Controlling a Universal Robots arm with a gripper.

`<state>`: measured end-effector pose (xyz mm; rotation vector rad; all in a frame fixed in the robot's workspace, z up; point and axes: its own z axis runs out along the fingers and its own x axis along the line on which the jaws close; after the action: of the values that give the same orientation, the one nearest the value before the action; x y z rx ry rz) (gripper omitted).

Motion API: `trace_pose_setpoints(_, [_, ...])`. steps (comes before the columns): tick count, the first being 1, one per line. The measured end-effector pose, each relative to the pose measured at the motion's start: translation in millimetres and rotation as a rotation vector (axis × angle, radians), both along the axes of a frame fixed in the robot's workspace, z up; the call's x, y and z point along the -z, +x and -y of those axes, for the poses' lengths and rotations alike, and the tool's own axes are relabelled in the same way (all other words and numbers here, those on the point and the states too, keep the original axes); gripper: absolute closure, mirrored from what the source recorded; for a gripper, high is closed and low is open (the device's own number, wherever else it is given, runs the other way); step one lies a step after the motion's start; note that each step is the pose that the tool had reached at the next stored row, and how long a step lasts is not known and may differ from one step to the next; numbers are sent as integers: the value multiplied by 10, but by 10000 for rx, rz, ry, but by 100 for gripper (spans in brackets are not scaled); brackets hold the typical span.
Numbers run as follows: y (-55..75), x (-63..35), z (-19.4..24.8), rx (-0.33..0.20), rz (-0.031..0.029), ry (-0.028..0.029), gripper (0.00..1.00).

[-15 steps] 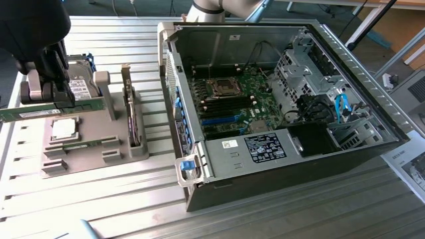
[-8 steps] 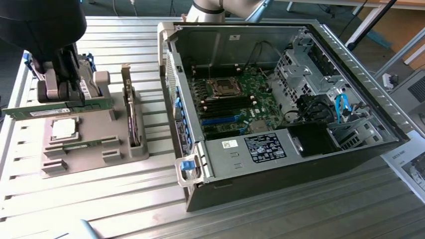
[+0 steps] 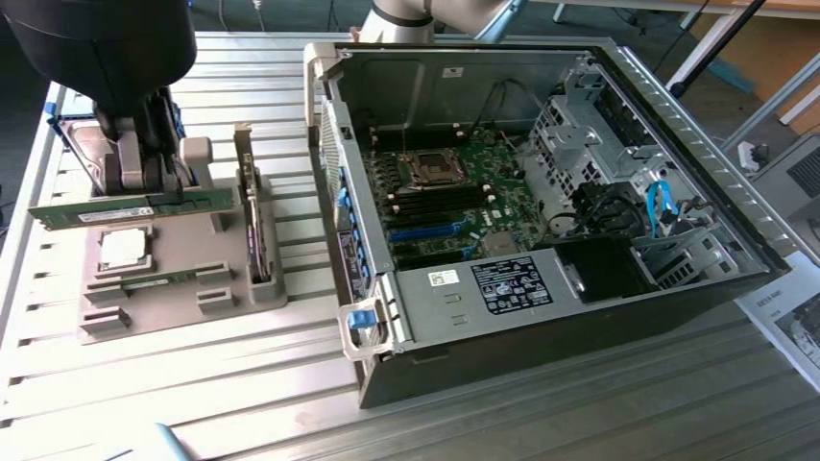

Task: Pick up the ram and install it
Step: 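Pick up the ram and move it above insertion slot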

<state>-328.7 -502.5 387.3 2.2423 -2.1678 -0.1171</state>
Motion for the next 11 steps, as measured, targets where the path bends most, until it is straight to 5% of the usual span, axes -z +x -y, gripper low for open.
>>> trace_pose_setpoints(11, [51, -1, 0, -1, -1, -1, 88])
